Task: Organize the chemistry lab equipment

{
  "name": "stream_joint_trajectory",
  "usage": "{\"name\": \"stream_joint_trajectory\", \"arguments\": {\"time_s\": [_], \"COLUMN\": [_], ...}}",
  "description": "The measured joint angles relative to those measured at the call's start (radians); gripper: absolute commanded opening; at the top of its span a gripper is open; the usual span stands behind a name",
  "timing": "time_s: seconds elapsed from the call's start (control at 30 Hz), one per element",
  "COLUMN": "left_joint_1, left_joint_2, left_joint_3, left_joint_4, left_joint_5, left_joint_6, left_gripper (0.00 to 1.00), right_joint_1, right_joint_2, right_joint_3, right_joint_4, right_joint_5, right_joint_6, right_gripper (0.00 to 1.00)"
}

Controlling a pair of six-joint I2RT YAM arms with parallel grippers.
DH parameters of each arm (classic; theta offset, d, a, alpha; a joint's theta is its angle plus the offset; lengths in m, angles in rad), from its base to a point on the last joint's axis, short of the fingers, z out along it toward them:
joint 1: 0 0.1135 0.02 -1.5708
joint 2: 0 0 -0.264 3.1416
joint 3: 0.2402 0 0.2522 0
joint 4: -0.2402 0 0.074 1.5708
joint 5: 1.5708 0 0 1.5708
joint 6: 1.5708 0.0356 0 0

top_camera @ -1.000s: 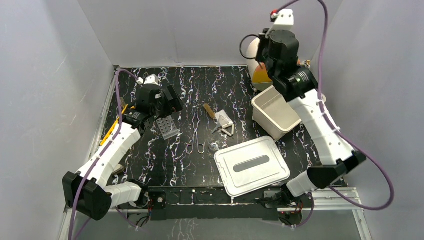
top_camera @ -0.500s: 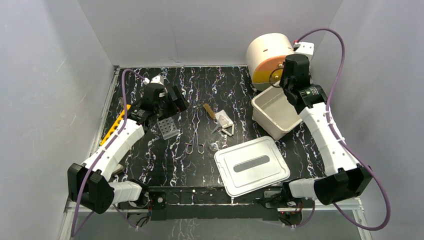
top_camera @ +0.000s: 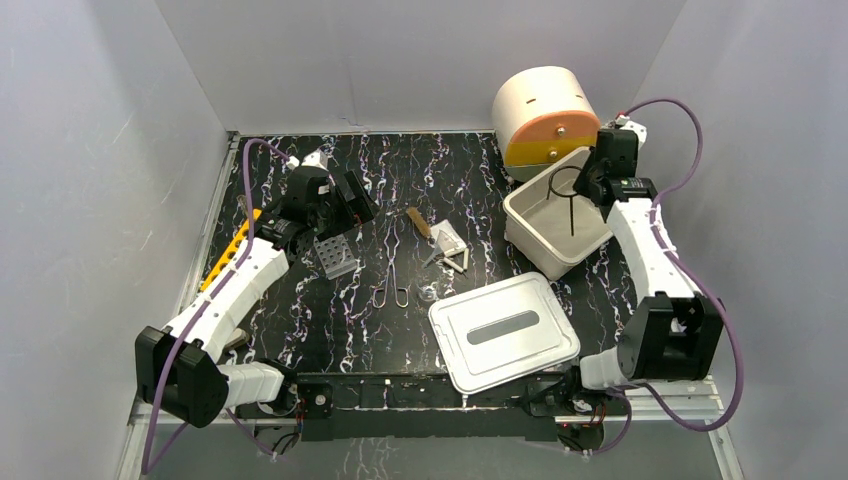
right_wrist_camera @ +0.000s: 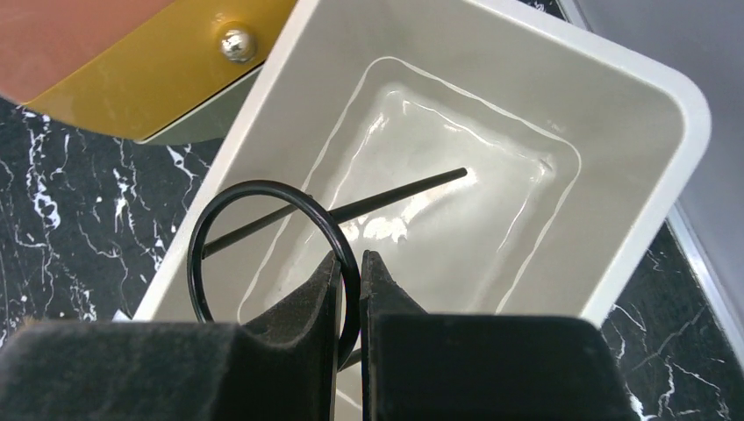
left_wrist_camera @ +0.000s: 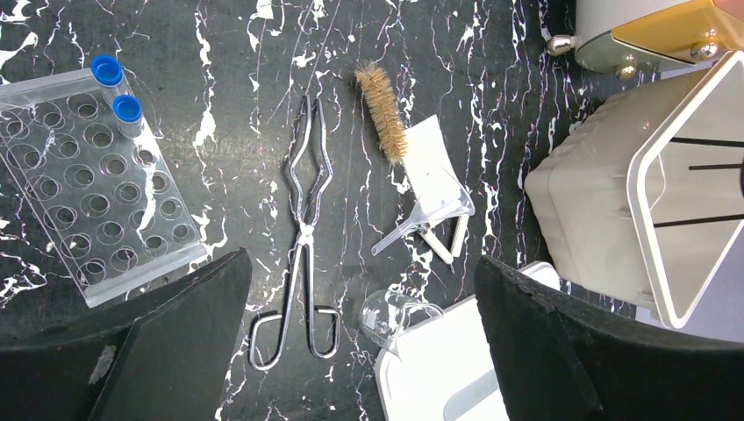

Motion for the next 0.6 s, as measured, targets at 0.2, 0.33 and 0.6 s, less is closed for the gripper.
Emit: {"name": "stream_joint_trajectory", "arguments": {"time_s": [0.2,0.33,0.6], "left_joint_1": [0.000,0.000,0.000], "left_joint_2": [0.000,0.000,0.002], "left_joint_3": [0.000,0.000,0.001], "left_joint_4": [-0.002,-0.016,-0.037], "left_joint_5": [0.000,-0.001,-0.002], "left_joint_6": [0.006,0.012,0.032], "left_gripper": [0.98,0.98,0.98], "right_joint_1": [-0.083,-0.096,-0.098], "right_joint_2": [0.089,0.117,0.193], "right_joint_3": [-0.055,-0.081,-0.081], "right_joint_4": [0.100,0.180,0.229], "right_joint_5": [-0.063,-0.065,-0.063], "right_joint_6": [0.055,0.077,0.088], "right_gripper": [0.00,0.00,0.30]}}
